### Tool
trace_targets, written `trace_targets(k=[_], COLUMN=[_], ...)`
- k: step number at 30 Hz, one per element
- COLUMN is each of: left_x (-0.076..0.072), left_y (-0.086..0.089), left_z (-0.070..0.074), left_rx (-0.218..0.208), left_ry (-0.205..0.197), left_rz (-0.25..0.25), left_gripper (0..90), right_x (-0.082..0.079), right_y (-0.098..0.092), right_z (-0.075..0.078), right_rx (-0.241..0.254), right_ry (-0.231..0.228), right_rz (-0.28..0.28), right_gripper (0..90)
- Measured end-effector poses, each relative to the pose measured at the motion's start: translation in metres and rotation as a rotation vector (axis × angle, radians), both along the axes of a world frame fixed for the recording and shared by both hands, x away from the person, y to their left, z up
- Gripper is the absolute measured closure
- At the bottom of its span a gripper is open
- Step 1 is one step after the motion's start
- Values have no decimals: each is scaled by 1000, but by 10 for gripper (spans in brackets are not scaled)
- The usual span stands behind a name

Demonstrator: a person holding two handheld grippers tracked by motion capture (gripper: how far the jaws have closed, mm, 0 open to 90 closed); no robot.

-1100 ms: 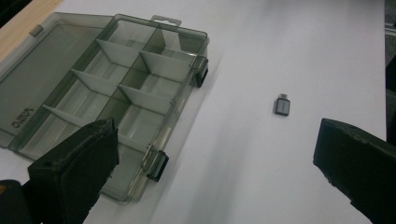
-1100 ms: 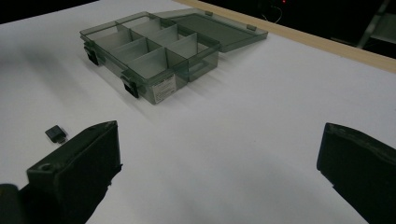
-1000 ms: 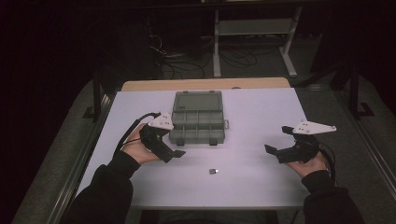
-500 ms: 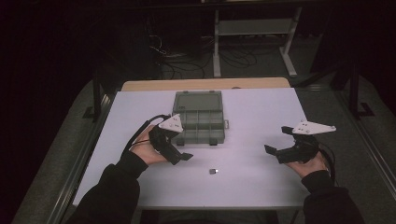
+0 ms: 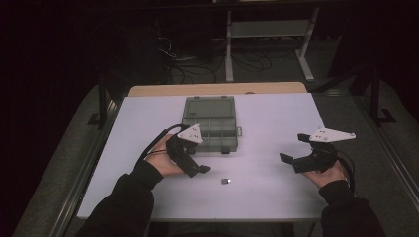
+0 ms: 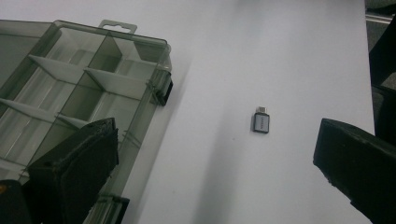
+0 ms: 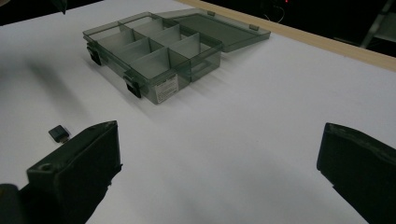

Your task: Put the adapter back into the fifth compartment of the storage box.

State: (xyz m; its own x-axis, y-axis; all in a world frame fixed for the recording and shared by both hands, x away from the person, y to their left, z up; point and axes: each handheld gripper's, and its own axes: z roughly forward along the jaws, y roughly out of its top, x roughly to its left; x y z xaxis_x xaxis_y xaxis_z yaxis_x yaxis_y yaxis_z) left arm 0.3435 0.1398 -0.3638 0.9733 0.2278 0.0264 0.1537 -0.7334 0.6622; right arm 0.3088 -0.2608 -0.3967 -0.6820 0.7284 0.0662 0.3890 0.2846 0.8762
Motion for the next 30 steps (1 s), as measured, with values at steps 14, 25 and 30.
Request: trace_targets(k=[14, 25, 30], left_x=[1, -1, -1], left_y=[-16, -27, -31], left_z=[-15, -22, -27], left_rx=[42, 52, 64], left_ry=[19, 25, 29], left_rz=[-33, -55, -63], left_gripper=[2, 2, 2], right_x=[0, 1, 0], right_y=[0, 1, 1], right_z=[0, 0, 0], right_rx=[1, -2, -3], right_ry=[0, 2, 4], right_rz=[1, 4, 6], right_gripper=[0, 0, 0])
